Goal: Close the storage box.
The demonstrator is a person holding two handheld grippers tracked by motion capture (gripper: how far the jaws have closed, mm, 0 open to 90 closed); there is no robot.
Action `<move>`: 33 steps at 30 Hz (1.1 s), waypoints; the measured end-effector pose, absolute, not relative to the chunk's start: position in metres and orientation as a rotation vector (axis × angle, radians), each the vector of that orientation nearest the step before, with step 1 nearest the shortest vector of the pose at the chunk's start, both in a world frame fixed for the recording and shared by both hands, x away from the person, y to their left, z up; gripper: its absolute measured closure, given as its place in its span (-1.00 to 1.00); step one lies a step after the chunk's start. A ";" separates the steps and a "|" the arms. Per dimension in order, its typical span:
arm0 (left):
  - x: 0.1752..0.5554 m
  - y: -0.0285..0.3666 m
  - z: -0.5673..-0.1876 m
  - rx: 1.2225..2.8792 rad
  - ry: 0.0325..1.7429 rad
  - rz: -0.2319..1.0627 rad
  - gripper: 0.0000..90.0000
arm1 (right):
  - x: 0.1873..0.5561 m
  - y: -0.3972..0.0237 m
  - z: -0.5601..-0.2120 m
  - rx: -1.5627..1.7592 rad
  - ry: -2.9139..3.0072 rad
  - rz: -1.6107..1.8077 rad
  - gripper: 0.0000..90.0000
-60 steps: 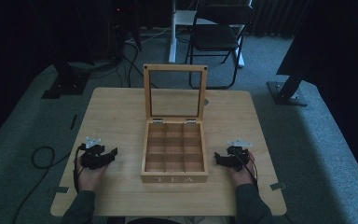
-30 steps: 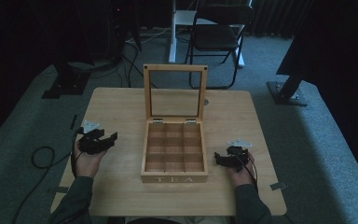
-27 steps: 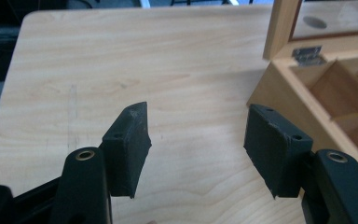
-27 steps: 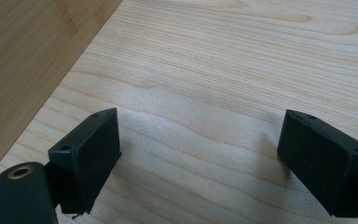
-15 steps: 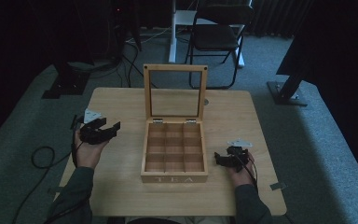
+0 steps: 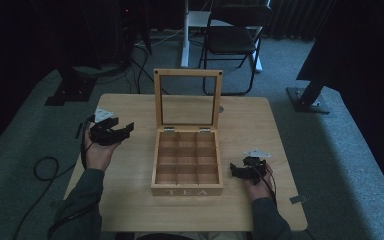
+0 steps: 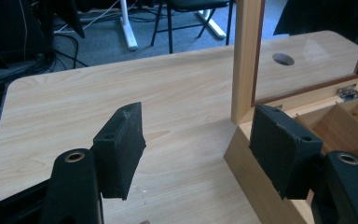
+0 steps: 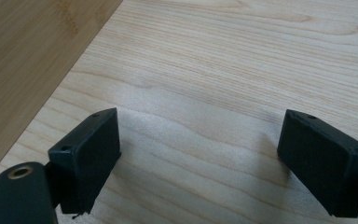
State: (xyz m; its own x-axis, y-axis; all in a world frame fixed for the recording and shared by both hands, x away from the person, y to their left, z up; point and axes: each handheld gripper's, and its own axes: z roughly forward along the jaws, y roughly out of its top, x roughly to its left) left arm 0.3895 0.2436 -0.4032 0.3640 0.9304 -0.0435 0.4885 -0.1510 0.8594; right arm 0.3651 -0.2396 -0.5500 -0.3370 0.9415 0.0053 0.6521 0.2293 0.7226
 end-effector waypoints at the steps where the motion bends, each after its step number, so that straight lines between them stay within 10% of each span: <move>1: 0.390 0.243 -0.403 1.781 1.249 0.659 -0.21 | 0.365 -0.240 -0.550 1.463 2.073 0.890 -0.72; 33: 0.432 0.214 -0.393 1.813 1.178 0.602 -0.25 | 0.365 -0.239 -0.550 1.457 2.079 0.893 -0.72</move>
State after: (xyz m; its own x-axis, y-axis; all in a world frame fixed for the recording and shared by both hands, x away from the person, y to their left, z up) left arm 0.4323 0.2138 -0.3933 0.4357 0.8982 -0.0586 0.4793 -0.1764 0.8597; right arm 0.3646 -0.2389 -0.5501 -0.3429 0.9394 0.0050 0.6505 0.2337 0.7226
